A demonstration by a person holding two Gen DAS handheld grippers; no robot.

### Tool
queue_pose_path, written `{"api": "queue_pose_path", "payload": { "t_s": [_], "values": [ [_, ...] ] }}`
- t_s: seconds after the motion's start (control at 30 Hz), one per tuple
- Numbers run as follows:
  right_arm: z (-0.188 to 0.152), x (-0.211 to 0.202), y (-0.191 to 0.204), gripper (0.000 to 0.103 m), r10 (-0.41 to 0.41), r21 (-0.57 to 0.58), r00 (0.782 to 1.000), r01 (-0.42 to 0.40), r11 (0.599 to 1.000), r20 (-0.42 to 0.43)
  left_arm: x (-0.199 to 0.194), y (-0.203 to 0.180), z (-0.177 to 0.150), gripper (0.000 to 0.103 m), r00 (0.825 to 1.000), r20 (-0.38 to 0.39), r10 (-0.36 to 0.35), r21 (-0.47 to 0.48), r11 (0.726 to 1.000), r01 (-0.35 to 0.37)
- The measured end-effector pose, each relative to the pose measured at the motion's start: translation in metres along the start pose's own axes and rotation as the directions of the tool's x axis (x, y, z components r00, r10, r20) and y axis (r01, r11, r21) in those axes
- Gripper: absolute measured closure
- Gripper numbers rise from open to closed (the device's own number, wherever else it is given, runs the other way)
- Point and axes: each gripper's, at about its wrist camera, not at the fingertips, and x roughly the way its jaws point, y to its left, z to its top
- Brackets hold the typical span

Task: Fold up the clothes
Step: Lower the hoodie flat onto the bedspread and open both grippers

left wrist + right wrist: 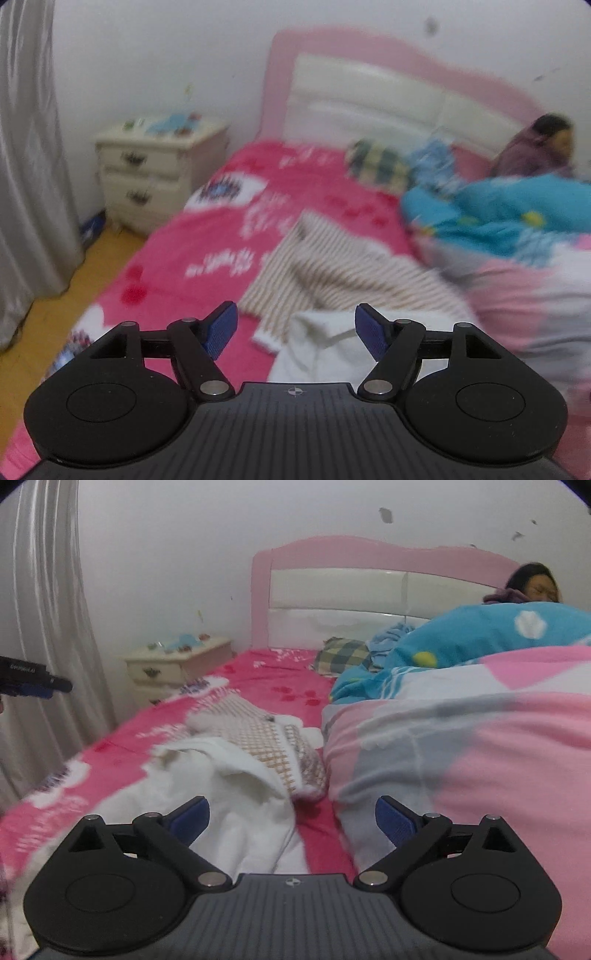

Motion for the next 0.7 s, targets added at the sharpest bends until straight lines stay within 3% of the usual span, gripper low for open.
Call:
{"api": "queue_pose_path", "payload": {
  "t_s": [0.17,0.27,0.43,0.53,0.57,0.6,0.7],
  "values": [
    [-0.036,-0.083,0.013,0.004,0.056,0.085,0.998,-0.053,0.995,-0.032,-0.096,-0.011,0.015,0.023,0.990,0.095,-0.106,0.084,0.992,0.098],
    [-0.082,-0.106,0.019,0.004,0.098,0.211,0.991,-0.076,0.975,-0.094,-0.130,-0.026,-0.002,0.021,0.985,0.065,-0.160,0.155,0.977,0.149],
    [-0.181,-0.095,0.024,0.012,0.094,0.416,0.961,0.024,0.909,-0.262,-0.136,-0.061,-0.087,0.020,0.960,-0.093,-0.265,0.271,0.921,0.280],
    [-0.223,-0.095,0.028,0.028,0.057,0.451,0.945,0.101,0.887,-0.323,-0.120,-0.090,-0.160,0.020,0.934,-0.211,-0.288,0.362,0.864,0.349],
    [-0.234,-0.097,0.030,0.033,0.039,0.443,0.941,0.121,0.888,-0.335,-0.114,-0.098,-0.183,0.020,0.925,-0.250,-0.287,0.383,0.848,0.366],
    [-0.238,-0.104,0.038,0.035,0.006,0.383,0.947,0.124,0.916,-0.321,-0.107,-0.107,-0.207,0.020,0.914,-0.292,-0.283,0.400,0.831,0.385],
    [-0.240,-0.127,0.071,0.036,-0.059,0.055,0.966,0.075,0.996,-0.251,-0.089,-0.118,-0.254,0.021,0.883,-0.375,-0.283,0.405,0.807,0.430]
  ]
}}
